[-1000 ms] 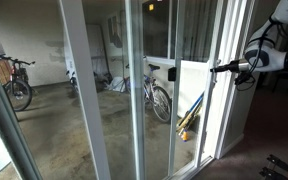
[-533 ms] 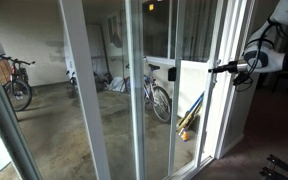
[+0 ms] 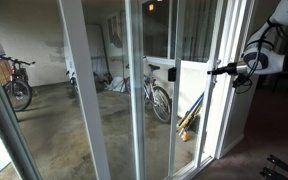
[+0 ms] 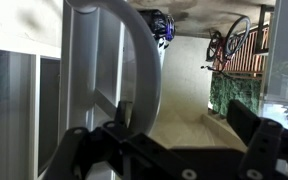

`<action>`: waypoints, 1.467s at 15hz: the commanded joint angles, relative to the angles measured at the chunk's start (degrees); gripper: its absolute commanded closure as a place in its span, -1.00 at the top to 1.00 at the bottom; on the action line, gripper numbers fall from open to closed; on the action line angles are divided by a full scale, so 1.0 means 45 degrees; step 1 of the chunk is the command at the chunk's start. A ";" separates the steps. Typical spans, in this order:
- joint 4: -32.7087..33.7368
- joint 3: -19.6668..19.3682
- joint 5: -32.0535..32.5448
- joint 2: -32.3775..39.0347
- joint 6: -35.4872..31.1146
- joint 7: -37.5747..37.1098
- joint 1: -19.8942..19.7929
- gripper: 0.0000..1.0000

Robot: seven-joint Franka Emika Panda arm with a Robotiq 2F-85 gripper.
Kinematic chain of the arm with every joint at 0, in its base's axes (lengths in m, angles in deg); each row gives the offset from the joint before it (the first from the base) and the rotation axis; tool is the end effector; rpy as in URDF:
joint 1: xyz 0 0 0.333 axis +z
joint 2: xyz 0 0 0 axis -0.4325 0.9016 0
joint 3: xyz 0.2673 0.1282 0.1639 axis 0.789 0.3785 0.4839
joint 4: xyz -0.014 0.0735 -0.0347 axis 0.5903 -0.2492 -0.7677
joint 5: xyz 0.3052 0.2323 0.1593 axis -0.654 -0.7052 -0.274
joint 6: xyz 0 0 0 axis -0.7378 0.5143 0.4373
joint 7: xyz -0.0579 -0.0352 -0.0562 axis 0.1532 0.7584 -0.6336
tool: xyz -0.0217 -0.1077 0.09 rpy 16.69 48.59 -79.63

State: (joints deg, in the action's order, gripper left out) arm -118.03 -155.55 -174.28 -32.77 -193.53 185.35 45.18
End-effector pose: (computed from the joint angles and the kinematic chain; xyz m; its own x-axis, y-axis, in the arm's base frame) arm 0.4935 -0.1990 0.3136 0.2626 0.0354 0.9643 -0.0761 -0.9954 0.0573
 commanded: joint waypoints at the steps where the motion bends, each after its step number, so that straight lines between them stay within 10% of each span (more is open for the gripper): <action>1: -0.0469 -0.0294 -0.0470 0.0269 0.0314 0.0467 0.0991 1.00; 22: -0.0177 -0.0386 -0.0131 0.1665 -0.0134 -0.0965 0.2789 1.00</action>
State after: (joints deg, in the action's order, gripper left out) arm -119.86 -158.71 -174.87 -29.21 -195.83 184.02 54.12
